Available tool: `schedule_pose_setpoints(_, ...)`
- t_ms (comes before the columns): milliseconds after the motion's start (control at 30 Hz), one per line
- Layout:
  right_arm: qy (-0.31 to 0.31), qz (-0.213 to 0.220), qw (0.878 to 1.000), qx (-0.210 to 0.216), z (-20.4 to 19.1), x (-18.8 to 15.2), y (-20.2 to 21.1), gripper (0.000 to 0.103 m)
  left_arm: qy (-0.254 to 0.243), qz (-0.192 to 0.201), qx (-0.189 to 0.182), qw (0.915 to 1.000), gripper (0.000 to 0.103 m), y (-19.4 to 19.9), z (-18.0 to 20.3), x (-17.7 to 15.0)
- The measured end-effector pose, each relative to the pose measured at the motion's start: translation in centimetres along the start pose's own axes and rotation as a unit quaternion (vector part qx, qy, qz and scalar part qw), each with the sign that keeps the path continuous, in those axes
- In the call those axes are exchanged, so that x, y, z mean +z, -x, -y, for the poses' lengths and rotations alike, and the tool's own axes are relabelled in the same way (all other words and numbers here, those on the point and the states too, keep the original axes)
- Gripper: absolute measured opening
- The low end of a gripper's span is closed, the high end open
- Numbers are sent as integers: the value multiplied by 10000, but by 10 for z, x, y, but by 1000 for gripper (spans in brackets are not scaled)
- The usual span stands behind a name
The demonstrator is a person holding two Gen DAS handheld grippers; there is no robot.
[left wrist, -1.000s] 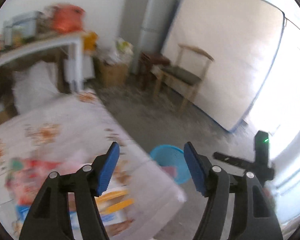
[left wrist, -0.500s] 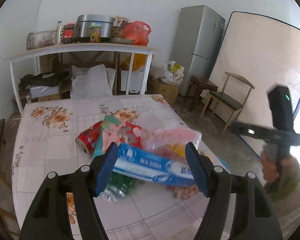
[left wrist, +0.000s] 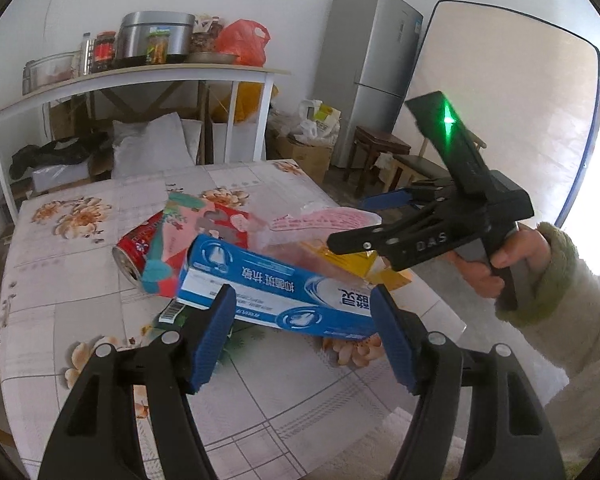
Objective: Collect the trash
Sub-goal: 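Grasp the clear plastic bag with the right tool and lift it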
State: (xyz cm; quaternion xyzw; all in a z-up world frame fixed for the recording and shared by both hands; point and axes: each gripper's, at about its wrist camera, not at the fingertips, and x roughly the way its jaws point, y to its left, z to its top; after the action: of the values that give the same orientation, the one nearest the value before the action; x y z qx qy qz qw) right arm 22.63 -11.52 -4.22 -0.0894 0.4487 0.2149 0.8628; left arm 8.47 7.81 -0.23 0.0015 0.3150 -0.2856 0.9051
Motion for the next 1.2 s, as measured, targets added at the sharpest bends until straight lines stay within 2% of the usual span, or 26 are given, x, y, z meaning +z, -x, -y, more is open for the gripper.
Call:
schedule_pose_setpoints(100, -95, -62, 9999, 38, 1, 0, -2, 71, 47, -3, -53, 10000, 67, -3, 0, 0)
schedule_pose_setpoints(233, -302, -24, 9995, 44, 4, -3, 0, 61, 36, -16, -77, 10000, 67, -5, -1, 0)
schedule_pose_setpoints(300, -424, 20, 9991, 90, 7, -4, 2, 47, 31, -19, -67, 10000, 67, -5, 0, 0)
schedule_pose_setpoints(400, -588, 51, 9982, 83, 8, -5, 3, 40, 57, -23, -72, 10000, 67, -5, -1, 0)
schedule_pose_setpoints(567, -834, 209, 9960, 261, 11, -7, 10, 31, 49, -26, -57, 10000, 67, -5, 0, 0)
schedule_pose_setpoints(800, -1333, 516, 9871, 716, 22, -6, 22, 27, 51, -15, -72, 10000, 67, -5, -1, 0)
schedule_pose_setpoints(1067, -1923, 829, 9664, 1491, 35, -6, 38, 25, -40, 3, -138, 9999, 67, -4, 4, 0)
schedule_pose_setpoints(1200, -2218, 1119, 9493, 1925, 46, -10, 55, 24, -85, 13, -247, 9997, 67, -5, 8, 1)
